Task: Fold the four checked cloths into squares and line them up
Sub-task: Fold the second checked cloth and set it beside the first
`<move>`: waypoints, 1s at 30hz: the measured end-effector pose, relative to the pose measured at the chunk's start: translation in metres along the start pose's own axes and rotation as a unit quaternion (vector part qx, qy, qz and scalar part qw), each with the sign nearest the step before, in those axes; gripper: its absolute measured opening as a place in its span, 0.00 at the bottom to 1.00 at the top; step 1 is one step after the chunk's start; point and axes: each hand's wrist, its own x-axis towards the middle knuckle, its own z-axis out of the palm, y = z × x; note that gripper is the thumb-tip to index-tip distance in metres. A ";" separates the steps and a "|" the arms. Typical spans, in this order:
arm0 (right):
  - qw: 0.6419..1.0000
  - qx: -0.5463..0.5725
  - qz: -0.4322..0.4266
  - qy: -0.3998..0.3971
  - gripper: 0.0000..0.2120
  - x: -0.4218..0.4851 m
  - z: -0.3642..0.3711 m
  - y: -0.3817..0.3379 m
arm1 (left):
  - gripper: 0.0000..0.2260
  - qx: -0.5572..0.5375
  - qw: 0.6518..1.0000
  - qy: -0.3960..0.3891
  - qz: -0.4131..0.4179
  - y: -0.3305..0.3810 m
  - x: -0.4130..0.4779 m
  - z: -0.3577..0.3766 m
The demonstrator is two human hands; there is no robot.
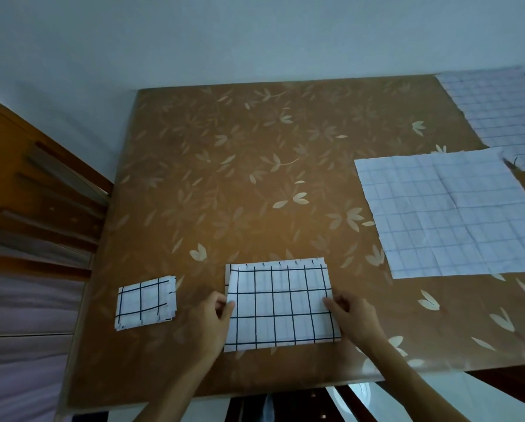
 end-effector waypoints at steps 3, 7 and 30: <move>1.000 -0.011 -0.003 0.015 0.12 0.000 0.004 -0.001 | 0.06 0.010 1.000 0.007 -0.005 -0.005 0.001 0.001; 0.999 -0.028 -0.007 0.040 0.11 0.003 0.010 -0.003 | 0.07 0.034 0.999 0.010 -0.003 -0.007 0.004 0.002; 0.888 -0.313 -0.336 0.034 0.27 0.011 0.107 -0.030 | 0.25 0.220 0.933 -0.023 0.284 -0.003 0.016 0.065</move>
